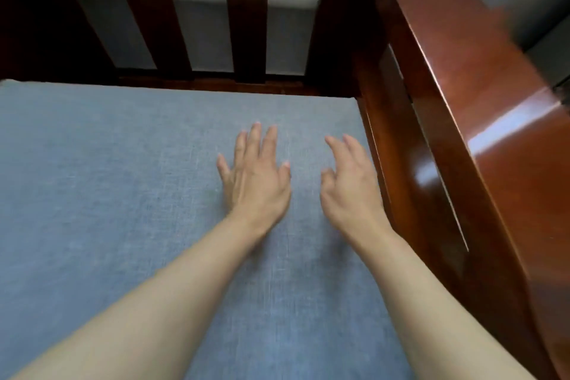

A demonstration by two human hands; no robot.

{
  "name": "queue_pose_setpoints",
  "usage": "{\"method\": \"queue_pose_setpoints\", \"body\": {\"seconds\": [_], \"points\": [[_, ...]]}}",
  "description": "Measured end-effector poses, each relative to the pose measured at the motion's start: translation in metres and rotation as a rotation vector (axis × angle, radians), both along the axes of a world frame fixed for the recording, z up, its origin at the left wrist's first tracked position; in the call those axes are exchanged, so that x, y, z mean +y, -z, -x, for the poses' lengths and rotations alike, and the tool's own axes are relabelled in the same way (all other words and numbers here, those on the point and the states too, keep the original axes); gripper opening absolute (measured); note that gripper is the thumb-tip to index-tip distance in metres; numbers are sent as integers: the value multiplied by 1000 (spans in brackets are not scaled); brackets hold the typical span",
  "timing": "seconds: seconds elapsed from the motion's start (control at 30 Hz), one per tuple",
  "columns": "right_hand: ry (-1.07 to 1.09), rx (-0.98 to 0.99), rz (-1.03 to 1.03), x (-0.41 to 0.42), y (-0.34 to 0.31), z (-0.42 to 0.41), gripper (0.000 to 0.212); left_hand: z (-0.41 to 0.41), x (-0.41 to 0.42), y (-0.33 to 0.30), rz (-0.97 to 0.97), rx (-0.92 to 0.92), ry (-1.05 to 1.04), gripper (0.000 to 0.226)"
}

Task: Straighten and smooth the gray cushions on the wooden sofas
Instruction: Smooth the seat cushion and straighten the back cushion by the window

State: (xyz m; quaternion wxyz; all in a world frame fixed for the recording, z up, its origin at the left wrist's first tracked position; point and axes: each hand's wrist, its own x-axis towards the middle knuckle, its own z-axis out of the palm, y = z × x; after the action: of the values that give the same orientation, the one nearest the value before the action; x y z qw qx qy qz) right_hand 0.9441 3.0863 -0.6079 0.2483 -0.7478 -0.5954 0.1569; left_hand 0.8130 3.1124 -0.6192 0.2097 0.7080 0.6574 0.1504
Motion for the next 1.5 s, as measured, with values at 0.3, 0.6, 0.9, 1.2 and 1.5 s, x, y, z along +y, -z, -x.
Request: {"method": "queue_pose_setpoints", "body": {"seconds": [0.3,0.6,0.9,1.2,1.5], "points": [[-207,-96,23,-97,10,53,54,72,-113,11,-35,58,-22,73],[-574,-293,164,-72,14,215,69,254,-145,23,166,223,-345,62],[-776,-382,201,-105,53,366,68,381,-211,44,247,283,-384,64],[-649,-127,-70,-288,24,339,56,344,-383,36,-37,167,-542,62],[-660,-294,49,-319,39,219,68,253,-369,45,129,274,-377,69]]}}
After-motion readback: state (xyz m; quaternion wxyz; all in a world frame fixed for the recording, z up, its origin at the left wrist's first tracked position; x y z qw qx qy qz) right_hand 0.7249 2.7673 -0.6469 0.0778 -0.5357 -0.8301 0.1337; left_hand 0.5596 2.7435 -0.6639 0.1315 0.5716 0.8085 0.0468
